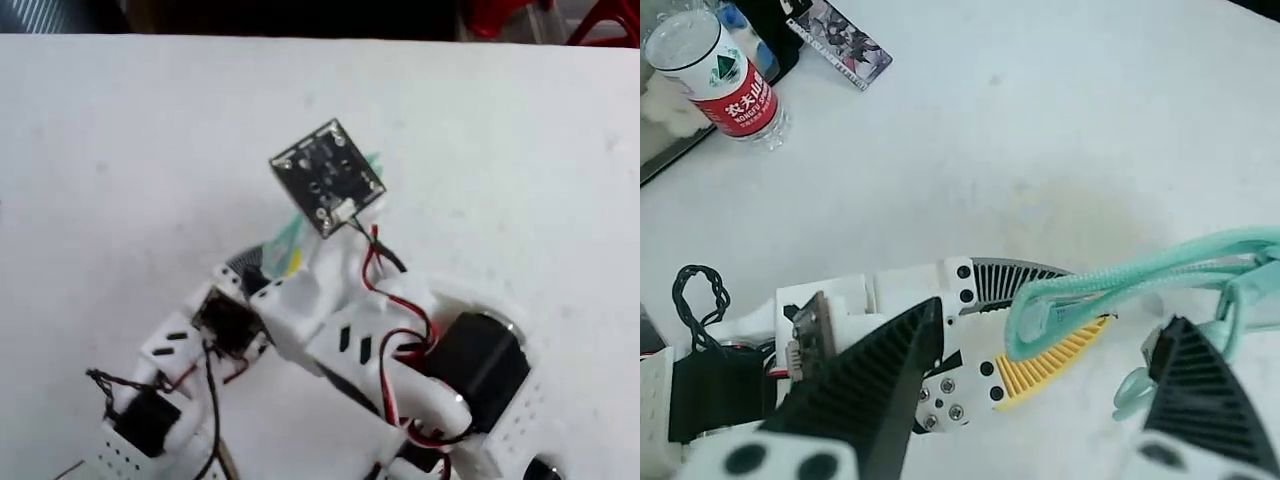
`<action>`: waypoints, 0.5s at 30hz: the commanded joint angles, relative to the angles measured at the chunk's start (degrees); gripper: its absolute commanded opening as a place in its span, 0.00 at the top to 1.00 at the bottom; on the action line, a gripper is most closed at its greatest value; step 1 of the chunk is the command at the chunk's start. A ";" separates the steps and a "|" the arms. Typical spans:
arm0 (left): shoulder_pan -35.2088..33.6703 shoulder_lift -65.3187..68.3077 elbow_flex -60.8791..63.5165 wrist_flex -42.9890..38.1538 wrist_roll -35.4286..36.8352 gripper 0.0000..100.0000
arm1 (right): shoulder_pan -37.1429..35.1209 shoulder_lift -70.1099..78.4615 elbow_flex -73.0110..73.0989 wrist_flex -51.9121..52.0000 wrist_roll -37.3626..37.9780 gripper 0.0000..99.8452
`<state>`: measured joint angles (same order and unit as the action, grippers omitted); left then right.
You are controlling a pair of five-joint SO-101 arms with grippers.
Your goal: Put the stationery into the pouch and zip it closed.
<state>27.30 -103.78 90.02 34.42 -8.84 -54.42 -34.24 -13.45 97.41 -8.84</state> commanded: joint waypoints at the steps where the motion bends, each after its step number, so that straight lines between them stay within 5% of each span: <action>1: -1.36 -0.66 -1.58 -2.90 -0.70 0.98 | -0.48 -0.57 0.18 1.01 0.44 0.68; 15: -2.68 -0.66 -1.23 -5.36 -0.70 0.98 | 3.74 13.93 -10.81 -3.03 -4.31 0.68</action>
<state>24.57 -103.78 90.02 31.60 -8.92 -51.34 -21.93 -18.73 95.30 -12.70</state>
